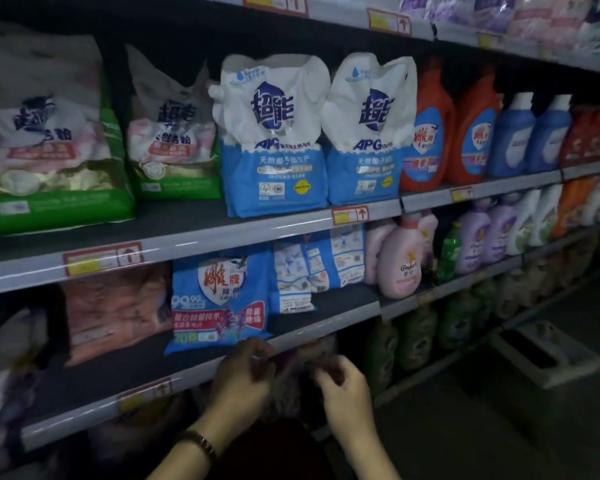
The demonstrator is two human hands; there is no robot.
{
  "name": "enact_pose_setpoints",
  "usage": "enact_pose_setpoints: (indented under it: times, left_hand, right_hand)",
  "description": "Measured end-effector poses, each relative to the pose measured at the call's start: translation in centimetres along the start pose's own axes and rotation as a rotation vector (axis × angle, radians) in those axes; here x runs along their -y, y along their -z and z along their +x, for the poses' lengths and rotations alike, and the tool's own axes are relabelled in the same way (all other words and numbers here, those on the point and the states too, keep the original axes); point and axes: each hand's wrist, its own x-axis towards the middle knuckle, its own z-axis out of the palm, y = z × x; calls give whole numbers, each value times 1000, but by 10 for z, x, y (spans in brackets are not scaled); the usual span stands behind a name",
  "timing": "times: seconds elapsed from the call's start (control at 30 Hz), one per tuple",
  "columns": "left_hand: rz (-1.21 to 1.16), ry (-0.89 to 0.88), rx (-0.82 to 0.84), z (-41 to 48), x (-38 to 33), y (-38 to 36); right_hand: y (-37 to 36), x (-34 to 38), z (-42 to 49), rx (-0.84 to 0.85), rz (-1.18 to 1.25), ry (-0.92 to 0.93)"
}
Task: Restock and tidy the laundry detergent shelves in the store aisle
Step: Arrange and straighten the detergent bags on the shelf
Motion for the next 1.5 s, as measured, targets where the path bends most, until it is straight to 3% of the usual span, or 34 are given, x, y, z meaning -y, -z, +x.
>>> enact_pose_setpoints:
  times: [0.07, 0.17, 0.47, 0.6, 0.77, 0.9, 1.1, 1.33, 1.5]
  left_hand:
    - [18, 27, 24, -3, 11, -16]
    - [43, -68, -1, 11, 16, -38]
    - [493, -364, 52, 151, 39, -95]
    - [718, -491, 46, 210, 60, -126]
    - [779, -827, 118, 260, 64, -192]
    - [802, -644, 3, 267, 84, -205]
    - [759, -379, -191, 265, 101, -216]
    - [496, -167, -312, 269, 101, -220]
    - [451, -122, -340, 274, 91, -224]
  right_hand:
    - [4, -17, 5, 1, 9, -59]
    - [7, -36, 33, 10, 15, -76]
    - [-11, -54, 166, 37, 28, 111]
    - [-16, -65, 215, -50, -75, 184]
    - [3, -66, 305, -192, -278, 332]
    - [26, -62, 369, -235, -325, 255]
    - [45, -66, 430, -139, -285, 83]
    - [39, -48, 442, -92, -218, 56]
    - [42, -54, 443, -124, -246, -2]
